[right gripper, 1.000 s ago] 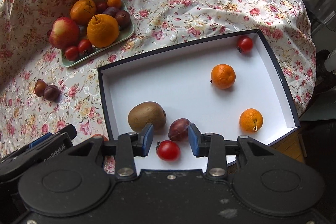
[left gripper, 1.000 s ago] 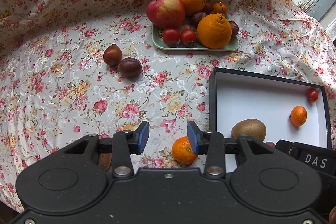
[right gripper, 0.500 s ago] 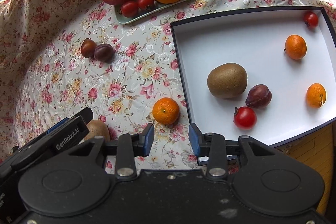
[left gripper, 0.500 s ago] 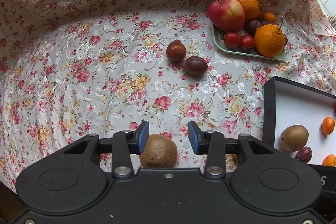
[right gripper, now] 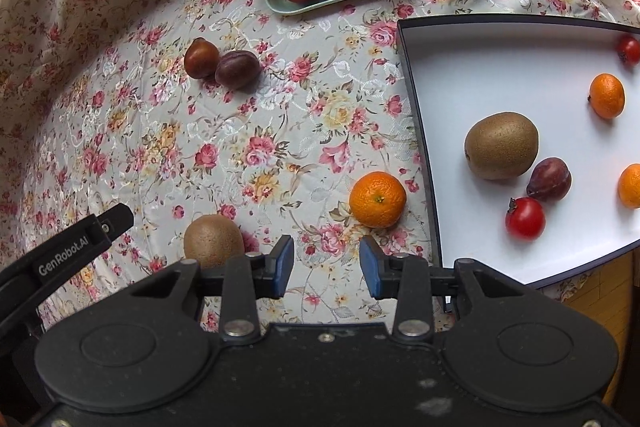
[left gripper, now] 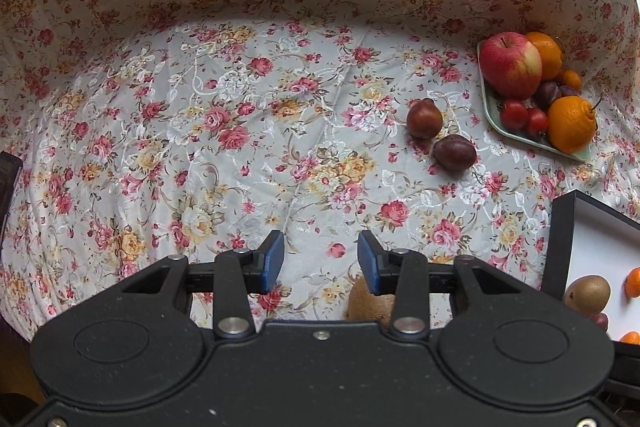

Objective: Organize fruits
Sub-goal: 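Move the left tool to a brown kiwi while the right tool approaches a tangerine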

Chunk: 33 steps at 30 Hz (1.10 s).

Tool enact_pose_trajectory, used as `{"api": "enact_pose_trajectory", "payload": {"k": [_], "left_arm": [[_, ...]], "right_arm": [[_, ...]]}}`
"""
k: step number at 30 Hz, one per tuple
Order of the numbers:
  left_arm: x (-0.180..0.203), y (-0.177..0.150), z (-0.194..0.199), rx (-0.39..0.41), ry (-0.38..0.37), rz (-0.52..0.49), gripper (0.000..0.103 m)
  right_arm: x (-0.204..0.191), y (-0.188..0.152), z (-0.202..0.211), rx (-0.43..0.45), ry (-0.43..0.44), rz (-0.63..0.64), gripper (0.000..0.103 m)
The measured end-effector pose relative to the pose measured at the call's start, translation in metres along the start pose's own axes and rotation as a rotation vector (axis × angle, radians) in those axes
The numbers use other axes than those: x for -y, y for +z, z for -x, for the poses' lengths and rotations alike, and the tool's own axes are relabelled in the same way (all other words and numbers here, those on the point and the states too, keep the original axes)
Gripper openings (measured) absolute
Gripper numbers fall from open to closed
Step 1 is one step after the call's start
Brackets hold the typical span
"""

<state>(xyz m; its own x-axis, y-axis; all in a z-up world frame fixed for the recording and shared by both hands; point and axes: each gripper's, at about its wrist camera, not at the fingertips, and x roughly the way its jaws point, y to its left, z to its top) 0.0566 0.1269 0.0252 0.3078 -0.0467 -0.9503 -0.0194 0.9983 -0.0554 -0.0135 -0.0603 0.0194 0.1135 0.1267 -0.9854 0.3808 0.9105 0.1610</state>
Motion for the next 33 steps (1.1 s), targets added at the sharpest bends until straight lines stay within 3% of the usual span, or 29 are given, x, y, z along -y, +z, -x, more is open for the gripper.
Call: {"api": "enact_pose_trajectory", "payload": {"k": [8, 20, 26, 29, 33], "left_arm": [[-0.018, 0.005, 0.002, 0.003, -0.002, 0.042, 0.050], [-0.024, 0.006, 0.006, -0.006, -0.032, 0.051, 0.050], [-0.023, 0.006, 0.008, -0.005, -0.044, 0.055, 0.050], [-0.024, 0.006, 0.008, -0.009, -0.050, 0.060, 0.050], [-0.025, 0.007, 0.009, -0.010, -0.054, 0.068, 0.050]], "right_arm": [[-0.010, -0.003, -0.013, -0.048, 0.067, -0.046, 0.039], [0.004, 0.003, -0.014, -0.016, 0.036, -0.106, 0.039], [0.012, 0.001, -0.005, 0.103, 0.091, -0.135, 0.039], [0.012, 0.000, 0.002, 0.178, 0.072, -0.139, 0.039], [0.013, 0.004, -0.004, 0.158, 0.032, -0.125, 0.039]]}}
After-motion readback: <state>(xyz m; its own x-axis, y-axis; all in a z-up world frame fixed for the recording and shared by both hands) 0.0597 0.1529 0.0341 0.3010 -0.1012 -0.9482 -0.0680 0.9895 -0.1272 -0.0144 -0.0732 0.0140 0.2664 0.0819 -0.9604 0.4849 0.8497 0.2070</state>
